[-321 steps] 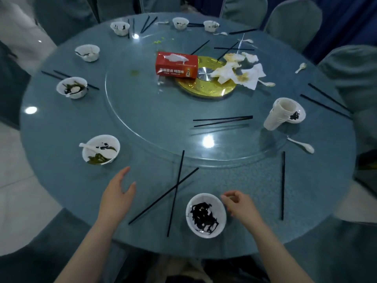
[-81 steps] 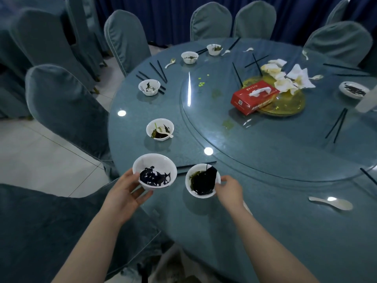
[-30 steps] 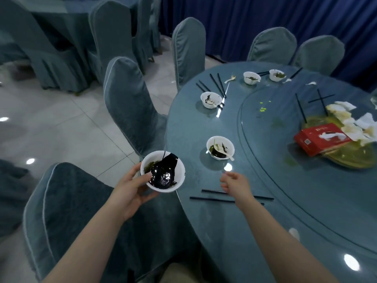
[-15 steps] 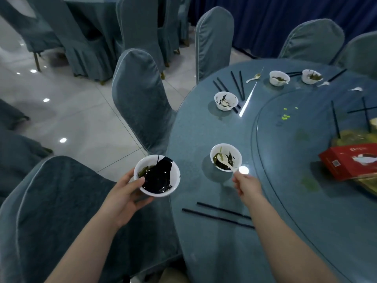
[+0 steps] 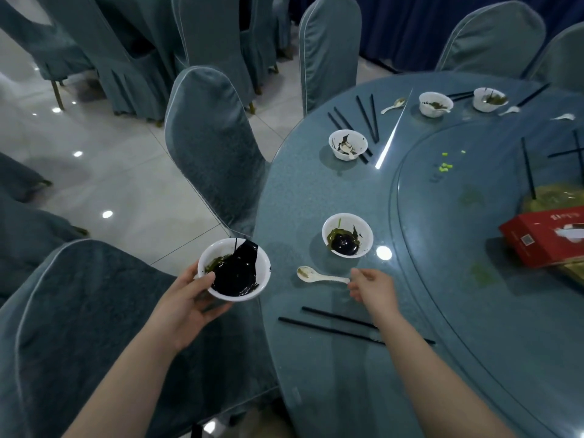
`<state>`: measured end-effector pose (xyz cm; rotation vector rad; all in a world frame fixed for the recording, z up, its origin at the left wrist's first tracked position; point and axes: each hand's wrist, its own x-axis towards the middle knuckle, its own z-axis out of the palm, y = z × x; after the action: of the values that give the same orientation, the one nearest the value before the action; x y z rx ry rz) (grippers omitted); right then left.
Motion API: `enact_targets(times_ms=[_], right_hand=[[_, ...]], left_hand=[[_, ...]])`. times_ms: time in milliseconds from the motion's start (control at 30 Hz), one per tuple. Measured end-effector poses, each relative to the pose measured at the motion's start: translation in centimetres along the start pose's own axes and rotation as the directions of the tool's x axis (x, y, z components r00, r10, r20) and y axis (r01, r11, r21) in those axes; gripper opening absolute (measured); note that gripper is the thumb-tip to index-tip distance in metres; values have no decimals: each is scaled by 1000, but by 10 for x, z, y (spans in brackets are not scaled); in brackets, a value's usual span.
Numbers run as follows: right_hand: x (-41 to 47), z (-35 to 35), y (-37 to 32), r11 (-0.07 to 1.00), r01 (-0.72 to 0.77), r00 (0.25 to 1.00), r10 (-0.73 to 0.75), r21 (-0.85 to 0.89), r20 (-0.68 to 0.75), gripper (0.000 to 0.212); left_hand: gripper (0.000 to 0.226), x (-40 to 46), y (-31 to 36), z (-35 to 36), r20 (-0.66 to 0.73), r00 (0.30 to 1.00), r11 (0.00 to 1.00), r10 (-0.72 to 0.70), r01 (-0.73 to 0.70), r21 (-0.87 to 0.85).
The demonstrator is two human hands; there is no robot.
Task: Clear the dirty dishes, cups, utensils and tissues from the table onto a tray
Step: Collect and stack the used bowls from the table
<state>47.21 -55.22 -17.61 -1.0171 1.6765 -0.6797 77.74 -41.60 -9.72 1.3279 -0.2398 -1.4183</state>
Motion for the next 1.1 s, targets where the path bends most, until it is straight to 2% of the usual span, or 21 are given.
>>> enact_targets(times_ms=[133, 233, 300, 467, 533, 733, 867, 967, 1100], right_hand=[[19, 11, -26, 982, -81, 994, 91, 168, -54, 19], [27, 20, -38, 978, -122, 984, 141, 171, -106, 13], [24, 27, -45, 985, -101, 988, 115, 139, -103, 14], [-8, 57, -83, 990, 13, 992, -31, 140, 123, 7], [-28, 72, -102, 986, 48, 973, -82, 161, 214, 2], [-88, 118, -145, 973, 167, 892, -217, 158, 397, 8], [-125, 154, -155, 958, 277, 842, -281, 77, 460, 9], [-152, 186, -164, 930, 365, 835, -344, 35, 430, 7], [-198, 235, -174, 951, 301, 831, -301, 76, 468, 14]], left_hand=[[50, -2, -1, -1, -10, 1000, 1000, 12, -12, -1], [50, -6, 2, -3, -13, 999, 999, 33, -33, -9], [48, -9, 5, -6, -26, 999, 999, 48, -49, -23], [41, -16, 12, -13, -39, 996, 995, 83, -85, -55], [43, -20, 15, -17, -30, 994, 993, 104, -106, -60], [51, -33, 32, -31, -5, 986, 984, 164, -164, -70], [46, -46, 45, -54, -25, 979, 974, 202, -203, -104], [35, -58, 59, -77, -13, 971, 961, 238, -237, -145], [27, -80, 89, -124, 13, 957, 948, 288, -283, -148]])
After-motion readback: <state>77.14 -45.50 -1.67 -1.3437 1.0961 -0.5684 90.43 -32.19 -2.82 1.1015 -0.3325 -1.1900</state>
